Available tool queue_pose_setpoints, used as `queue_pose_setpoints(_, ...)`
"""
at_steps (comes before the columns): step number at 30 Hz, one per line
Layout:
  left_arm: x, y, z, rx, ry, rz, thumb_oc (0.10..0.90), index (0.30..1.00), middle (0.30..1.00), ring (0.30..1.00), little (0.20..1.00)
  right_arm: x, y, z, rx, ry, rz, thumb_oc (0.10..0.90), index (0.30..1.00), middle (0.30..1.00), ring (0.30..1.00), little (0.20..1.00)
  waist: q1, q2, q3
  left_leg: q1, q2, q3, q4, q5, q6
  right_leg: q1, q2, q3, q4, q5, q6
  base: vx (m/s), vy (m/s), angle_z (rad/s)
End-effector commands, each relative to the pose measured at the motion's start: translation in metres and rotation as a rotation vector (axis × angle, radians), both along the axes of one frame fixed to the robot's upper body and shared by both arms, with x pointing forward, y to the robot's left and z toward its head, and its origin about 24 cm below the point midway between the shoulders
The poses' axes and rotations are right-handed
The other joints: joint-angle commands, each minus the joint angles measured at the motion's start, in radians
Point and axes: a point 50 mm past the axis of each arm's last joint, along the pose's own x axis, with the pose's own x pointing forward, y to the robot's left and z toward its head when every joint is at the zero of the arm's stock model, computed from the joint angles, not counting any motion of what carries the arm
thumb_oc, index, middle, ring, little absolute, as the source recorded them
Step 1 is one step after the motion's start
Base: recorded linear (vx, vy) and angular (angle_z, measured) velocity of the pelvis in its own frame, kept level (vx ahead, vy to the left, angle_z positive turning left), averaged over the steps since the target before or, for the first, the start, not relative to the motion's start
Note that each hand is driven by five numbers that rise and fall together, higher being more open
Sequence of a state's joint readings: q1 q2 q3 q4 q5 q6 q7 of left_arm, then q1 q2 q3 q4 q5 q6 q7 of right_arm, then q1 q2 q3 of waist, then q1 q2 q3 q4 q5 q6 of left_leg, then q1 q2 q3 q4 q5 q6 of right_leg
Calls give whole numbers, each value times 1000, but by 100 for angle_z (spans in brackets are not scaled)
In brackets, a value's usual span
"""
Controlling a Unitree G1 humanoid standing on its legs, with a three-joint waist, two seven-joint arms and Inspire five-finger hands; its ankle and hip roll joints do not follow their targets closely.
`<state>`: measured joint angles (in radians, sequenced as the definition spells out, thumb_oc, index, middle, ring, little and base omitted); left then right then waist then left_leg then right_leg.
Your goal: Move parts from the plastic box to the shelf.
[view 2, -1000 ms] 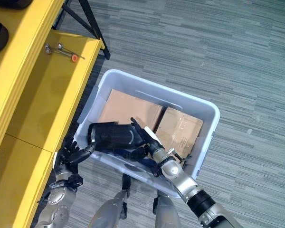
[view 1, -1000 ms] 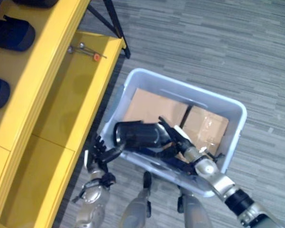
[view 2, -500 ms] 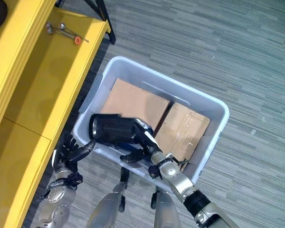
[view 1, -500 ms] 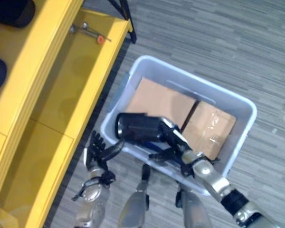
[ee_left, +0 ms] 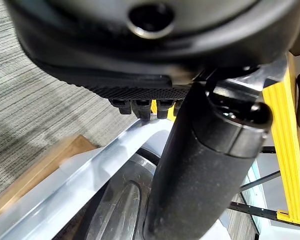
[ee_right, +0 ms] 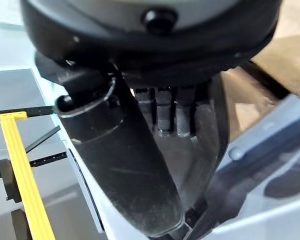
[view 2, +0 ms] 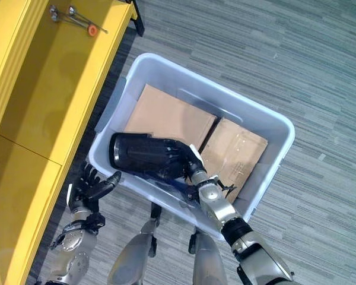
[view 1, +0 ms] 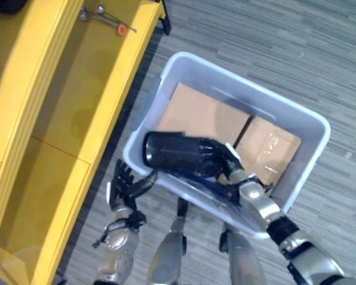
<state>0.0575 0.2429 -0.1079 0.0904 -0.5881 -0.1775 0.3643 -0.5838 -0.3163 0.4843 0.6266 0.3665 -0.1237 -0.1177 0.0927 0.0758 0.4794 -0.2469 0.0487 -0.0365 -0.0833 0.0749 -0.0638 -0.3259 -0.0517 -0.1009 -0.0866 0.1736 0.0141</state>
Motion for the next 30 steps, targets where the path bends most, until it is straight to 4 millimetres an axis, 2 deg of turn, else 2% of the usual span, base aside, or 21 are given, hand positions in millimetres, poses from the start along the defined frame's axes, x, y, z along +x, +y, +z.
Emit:
queue_pose_setpoints(1, 3, 4, 29, -14, -174, 18, 900, 1000, 1000, 1000, 1000, 13, -40, -9, -62, 89, -224, 900, 1000, 1000, 1000, 1000, 36, 12, -8, -68, -50, 65, -4, 60, 26, -15, -33, 34, 204, -220, 60, 0, 0, 0)
queue_pose_setpoints(4, 5, 3, 33, -19, -192, 8, 900, 1000, 1000, 1000, 1000, 18, -69, -3, -99, 88, -327, 900, 1000, 1000, 1000, 1000, 32, 10, -4, -69, -53, 67, -4, 56, 27, -17, -38, 35, 203, -219, 64, 35, 25, -1)
queue_pose_setpoints(7, 7, 3, 36, -16, -207, 6, 900, 1000, 1000, 1000, 1000, 20, -87, 5, -124, 64, -381, 900, 1000, 1000, 1000, 1000, 24, 9, -4, -65, -56, 70, -4, 50, 29, -15, -41, 37, 203, -221, 66, 44, 33, 3)
queue_pose_setpoints(8, 7, 4, 38, -15, -217, 9, 900, 1000, 1000, 1000, 1000, 23, -99, 19, -141, 10, -412, 900, 1000, 1000, 1000, 1000, 14, 5, -6, -60, -58, 74, -4, 43, 32, -12, -44, 43, 201, -220, 67, 45, 42, 1)
queue_pose_setpoints(10, 7, 4, 38, -15, -218, 13, 900, 1000, 1000, 1000, 1000, 22, -104, 24, -142, -8, -422, 900, 1000, 1000, 1000, 1000, 10, 2, -7, -57, -59, 75, -4, 41, 33, -12, -45, 46, 200, -219, 68, 21, 19, 0)
queue_pose_setpoints(12, 7, 4, 38, -14, -218, 16, 900, 1000, 1000, 1000, 1000, 22, -105, 26, -143, -18, -424, 900, 1000, 1000, 1000, 1000, 8, 0, -7, -55, -59, 78, -4, 39, 34, -10, -45, 49, 199, -218, 69, 0, 0, 0)
queue_pose_setpoints(16, 8, 8, 40, -7, -223, 30, 900, 1000, 1000, 1000, 1000, 22, -110, 44, -139, -96, -419, 900, 1000, 1000, 1000, 1000, -8, -13, -15, -45, -58, 91, -4, 28, 36, -6, -47, 67, 192, -216, 72, 18, 9, 0)
queue_pose_setpoints(22, 8, 12, 41, 7, -222, 38, 900, 1000, 1000, 1000, 1000, 18, -107, 59, -173, -162, -353, 900, 1000, 1000, 1000, 1000, -28, -25, -31, -33, -58, 102, -4, 17, 38, -2, -47, 83, 190, -215, 74, 21, 2, -6)
queue_pose_setpoints(30, 7, 19, 42, 21, -220, 40, 900, 1000, 1000, 1000, 1000, 17, -104, 94, -326, -275, -234, 900, 1000, 1000, 1000, 1000, -35, -34, -60, -15, -59, 102, -4, 10, 39, 9, -50, 89, 190, -214, 80, 5, -10, -4)
